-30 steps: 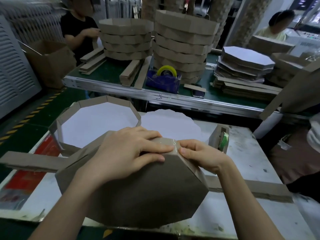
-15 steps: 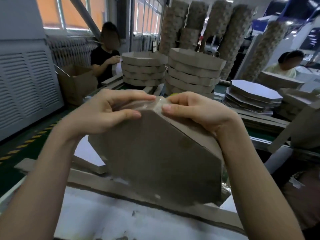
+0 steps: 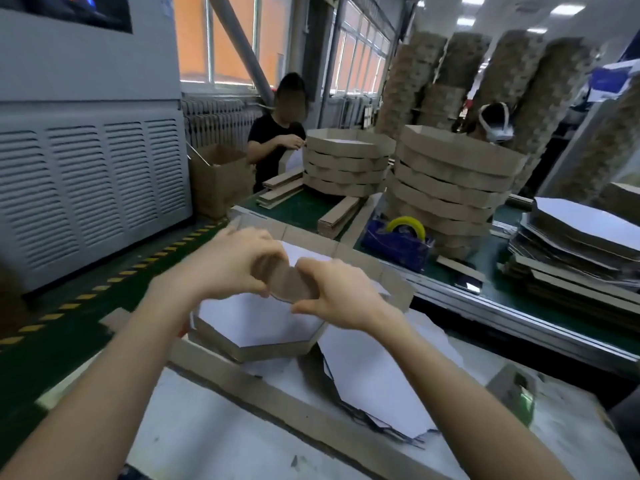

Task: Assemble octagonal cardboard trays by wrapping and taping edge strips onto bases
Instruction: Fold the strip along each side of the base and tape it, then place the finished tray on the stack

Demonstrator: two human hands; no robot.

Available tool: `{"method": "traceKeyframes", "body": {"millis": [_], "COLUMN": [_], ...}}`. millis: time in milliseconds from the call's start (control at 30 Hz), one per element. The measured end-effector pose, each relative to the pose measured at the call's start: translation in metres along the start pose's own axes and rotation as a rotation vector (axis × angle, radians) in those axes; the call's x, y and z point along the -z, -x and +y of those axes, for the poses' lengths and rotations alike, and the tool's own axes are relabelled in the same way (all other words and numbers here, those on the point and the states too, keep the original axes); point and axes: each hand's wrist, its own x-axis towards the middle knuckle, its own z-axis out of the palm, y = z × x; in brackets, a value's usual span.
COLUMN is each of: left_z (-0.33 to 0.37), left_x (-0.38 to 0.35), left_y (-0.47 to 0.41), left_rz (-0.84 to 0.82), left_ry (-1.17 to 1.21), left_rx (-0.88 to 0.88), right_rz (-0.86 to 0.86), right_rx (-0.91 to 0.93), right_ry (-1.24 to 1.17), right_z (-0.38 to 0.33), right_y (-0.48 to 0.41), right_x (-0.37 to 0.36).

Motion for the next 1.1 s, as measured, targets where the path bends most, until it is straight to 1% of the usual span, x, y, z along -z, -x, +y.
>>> {"method": "traceKeyframes", "body": {"millis": [100,233,300,367,433,467,500,567,633,667,700,733,767,800,833,867,900,933,967,1000,1033,1100], "left_z": [-0.031,-0.068,-0.085,-0.102,-0.116,-0.122,-0.127,-0.137,-0.148,-0.154,-0.160,-0.166,-0.171,-0.175,-0.179,-0.183,-0.186,-0.187,-0.186,-0.182,-0.177,-0.163], "left_x": [-0.052,-0.105,-0.119,-0.129,-0.139,-0.145,-0.151,-0.163,-0.170,-0.171,-0.171,-0.171,-0.171,-0.171,-0.173,-0.178,-0.182,-0.188,-0.194,-0.199,-0.204,-0.208], "left_y": [-0.003,-0.002,-0.003,-0.004,-0.006,-0.006,-0.007,-0.009,-0.013,-0.016,-0.018,-0.022,-0.024,-0.027,-0.030,-0.033,-0.035,-0.036,-0.037,-0.037,-0.038,-0.040], "left_rz": [-0.070,-0.163,-0.223,-0.267,-0.277,-0.284,-0.296,-0.340,-0.407,-0.444,-0.471,-0.466,-0.415,-0.326,-0.207,-0.075,0.039,0.107,0.134,0.124,0.097,0.021], "left_ry": [-0.115,-0.224,-0.238,-0.266,-0.304,-0.322,-0.331,-0.307,-0.234,-0.175,-0.103,-0.010,0.103,0.237,0.364,0.450,0.488,0.494,0.483,0.459,0.410,0.316], "left_rx": [0.067,0.008,-0.002,0.026,0.039,0.045,0.060,0.120,0.191,0.226,0.260,0.302,0.365,0.430,0.480,0.511,0.532,0.548,0.557,0.553,0.518,0.364], "right_rz": [-0.037,-0.114,-0.149,-0.094,-0.146,-0.189,-0.197,-0.236,-0.270,-0.280,-0.252,-0.226,-0.260,-0.284,-0.250,-0.130,0.031,0.225,0.398,0.509,0.550,0.480], "right_rx": [0.036,0.062,0.068,0.095,0.084,0.046,0.020,-0.011,-0.050,-0.038,0.006,0.027,0.013,-0.064,-0.178,-0.298,-0.420,-0.545,-0.677,-0.824,-0.993,-1.303], "right_ry": [0.104,0.160,0.173,0.248,0.289,0.256,0.259,0.264,0.229,0.218,0.229,0.194,0.110,-0.011,-0.142,-0.252,-0.350,-0.441,-0.506,-0.537,-0.526,-0.509], "right_z": [0.007,0.010,0.007,0.003,-0.002,-0.003,-0.003,-0.005,-0.007,-0.008,-0.007,-0.002,0.004,0.012,0.019,0.027,0.036,0.046,0.055,0.066,0.075,0.091], "right_y": [-0.017,-0.031,-0.040,-0.047,-0.058,-0.067,-0.071,-0.078,-0.089,-0.095,-0.095,-0.095,-0.098,-0.099,-0.097,-0.093,-0.090,-0.086,-0.084,-0.082,-0.083,-0.083], "right_x": [-0.054,-0.121,-0.148,-0.168,-0.181,-0.189,-0.201,-0.220,-0.234,-0.235,-0.239,-0.242,-0.240,-0.239,-0.235,-0.232,-0.229,-0.226,-0.223,-0.222,-0.221,-0.218]}}
